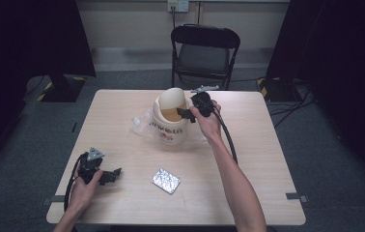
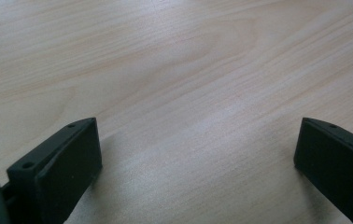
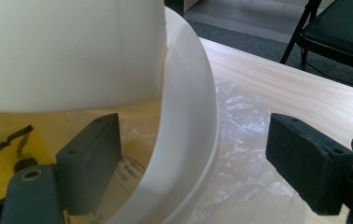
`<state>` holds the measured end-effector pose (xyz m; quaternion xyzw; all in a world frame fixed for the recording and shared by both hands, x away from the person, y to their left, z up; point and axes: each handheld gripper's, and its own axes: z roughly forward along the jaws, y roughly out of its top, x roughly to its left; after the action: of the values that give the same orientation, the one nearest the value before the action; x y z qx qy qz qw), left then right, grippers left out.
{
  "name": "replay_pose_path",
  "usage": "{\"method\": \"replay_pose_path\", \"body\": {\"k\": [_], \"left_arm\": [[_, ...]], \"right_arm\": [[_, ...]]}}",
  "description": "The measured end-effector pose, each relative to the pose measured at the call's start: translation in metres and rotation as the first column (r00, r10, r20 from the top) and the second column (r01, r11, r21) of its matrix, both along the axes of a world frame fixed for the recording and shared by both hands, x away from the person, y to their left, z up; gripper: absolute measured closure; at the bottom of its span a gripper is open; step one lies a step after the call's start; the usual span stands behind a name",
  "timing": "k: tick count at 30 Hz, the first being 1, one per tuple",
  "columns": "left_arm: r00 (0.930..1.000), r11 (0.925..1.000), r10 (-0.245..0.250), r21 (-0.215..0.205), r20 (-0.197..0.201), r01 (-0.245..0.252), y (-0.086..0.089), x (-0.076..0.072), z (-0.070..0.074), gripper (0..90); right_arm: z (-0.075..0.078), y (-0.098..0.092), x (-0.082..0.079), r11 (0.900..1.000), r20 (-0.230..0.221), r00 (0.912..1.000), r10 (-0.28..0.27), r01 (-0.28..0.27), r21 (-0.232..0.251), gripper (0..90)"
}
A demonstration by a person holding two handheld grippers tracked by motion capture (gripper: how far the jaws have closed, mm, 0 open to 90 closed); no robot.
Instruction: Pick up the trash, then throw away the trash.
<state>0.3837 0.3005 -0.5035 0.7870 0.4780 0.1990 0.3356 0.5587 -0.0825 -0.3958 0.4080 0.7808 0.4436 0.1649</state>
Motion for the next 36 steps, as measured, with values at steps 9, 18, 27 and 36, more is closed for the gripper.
{"method": "replay_pose_path", "body": {"k": [9, 18, 27, 36], "left_arm": [[1.0, 1.0, 0.0, 0.0, 0.0, 0.0, 0.0, 0.0, 0.0, 0.2], [1.0, 1.0, 0.0, 0.001, 0.0, 0.0, 0.0, 0.0, 0.0, 0.3], [1.0, 1.0, 0.0, 0.001, 0.0, 0.0, 0.0, 0.0, 0.0, 0.2], [1.0, 1.0, 0.001, 0.001, 0.0, -0.001, 0.0, 0.0, 0.0, 0.2]], "right_arm": [[0.015, -0.006, -0.021, 0.999, 0.04, 0.9987, 0.031, -0.033, 0.036, 17.4], [0.023, -0.016, -0.05, 0.998, 0.057, 0.9972, 0.048, -0.051, 0.047, 17.3], [0.017, -0.021, -0.081, 0.996, 0.058, 0.9953, 0.078, -0.08, 0.041, 17.0], [0.0, -0.016, -0.104, 0.993, 0.04, 0.9931, 0.111, -0.112, 0.039, 17.2]]}}
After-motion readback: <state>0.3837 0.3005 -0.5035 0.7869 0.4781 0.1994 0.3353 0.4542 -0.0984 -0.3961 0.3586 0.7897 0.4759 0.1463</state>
